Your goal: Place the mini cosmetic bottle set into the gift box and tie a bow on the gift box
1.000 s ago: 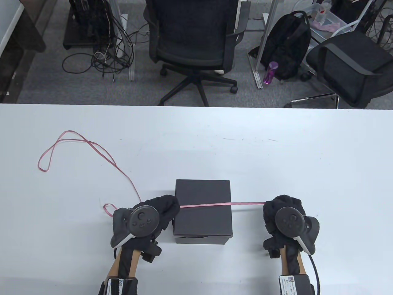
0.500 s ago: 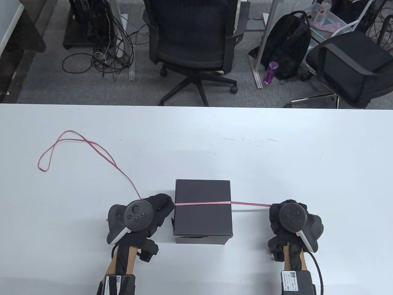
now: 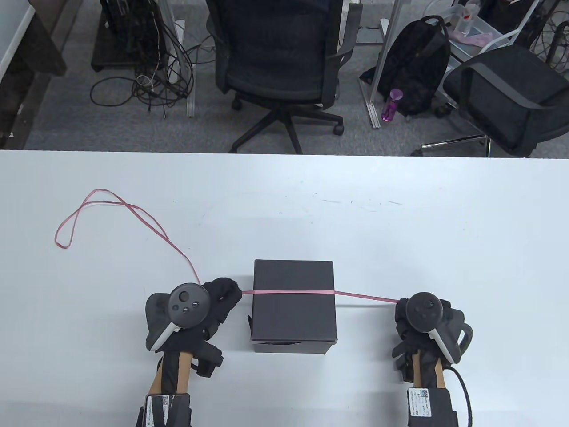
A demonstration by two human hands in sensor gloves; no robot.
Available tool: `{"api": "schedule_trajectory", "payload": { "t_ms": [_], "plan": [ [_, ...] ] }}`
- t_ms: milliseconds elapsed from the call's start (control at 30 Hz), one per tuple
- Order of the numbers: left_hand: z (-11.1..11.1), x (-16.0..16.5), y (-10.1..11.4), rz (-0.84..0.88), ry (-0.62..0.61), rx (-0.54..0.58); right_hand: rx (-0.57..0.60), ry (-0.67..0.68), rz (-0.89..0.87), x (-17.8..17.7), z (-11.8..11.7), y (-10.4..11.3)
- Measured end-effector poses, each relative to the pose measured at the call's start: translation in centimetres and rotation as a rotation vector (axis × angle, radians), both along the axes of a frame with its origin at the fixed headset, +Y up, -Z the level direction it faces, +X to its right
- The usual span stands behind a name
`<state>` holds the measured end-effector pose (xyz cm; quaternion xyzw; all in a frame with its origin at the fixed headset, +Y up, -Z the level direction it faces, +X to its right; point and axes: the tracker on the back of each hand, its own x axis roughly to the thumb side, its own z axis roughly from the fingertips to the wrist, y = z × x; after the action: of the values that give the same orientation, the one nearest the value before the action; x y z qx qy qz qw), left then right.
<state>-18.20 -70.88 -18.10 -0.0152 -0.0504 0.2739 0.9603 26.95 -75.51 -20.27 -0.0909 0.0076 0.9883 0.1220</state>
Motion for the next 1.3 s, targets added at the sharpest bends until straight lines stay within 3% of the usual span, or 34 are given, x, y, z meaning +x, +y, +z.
{"api": "schedule_trajectory", "payload": {
  "t_ms": [267, 433, 600, 700, 800, 900, 1000, 1300],
  "plan": [
    [-0.1, -0.6, -0.5, 0.012, 0.025, -0.011, -0.052, -0.022, 0.029, 0.4, -0.1, -0.6],
    [0.3, -0.3, 0.6, 0.067, 0.018, 0.073, -0.221, 0.007, -0.019, 0.7, -0.5, -0.5],
    [1.1, 0.9, 2.1, 0.082, -0.015, 0.158, -0.027, 0.109, -0.180, -0.8, -0.1, 2.6],
    [1.6, 2.3, 2.9, 0.073, -0.061, 0.204, 0.141, 0.273, -0.320, -3.4, 0.5, 4.7],
    [2.2, 3.6, 3.6, 0.056, -0.107, 0.241, 0.214, 0.445, -0.470, -6.2, 1.4, 6.2],
    [2.8, 4.8, 4.0, 0.038, -0.150, 0.269, 0.202, 0.596, -0.589, -8.8, 2.4, 7.0],
    [3.2, 5.7, 4.2, 0.028, -0.185, 0.288, 0.180, 0.696, -0.572, -10.5, 3.1, 7.5],
    [4.4, 8.0, 4.7, -0.026, -0.268, 0.338, 0.176, 0.801, -0.439, -13.3, 4.6, 7.9]
  ]
}}
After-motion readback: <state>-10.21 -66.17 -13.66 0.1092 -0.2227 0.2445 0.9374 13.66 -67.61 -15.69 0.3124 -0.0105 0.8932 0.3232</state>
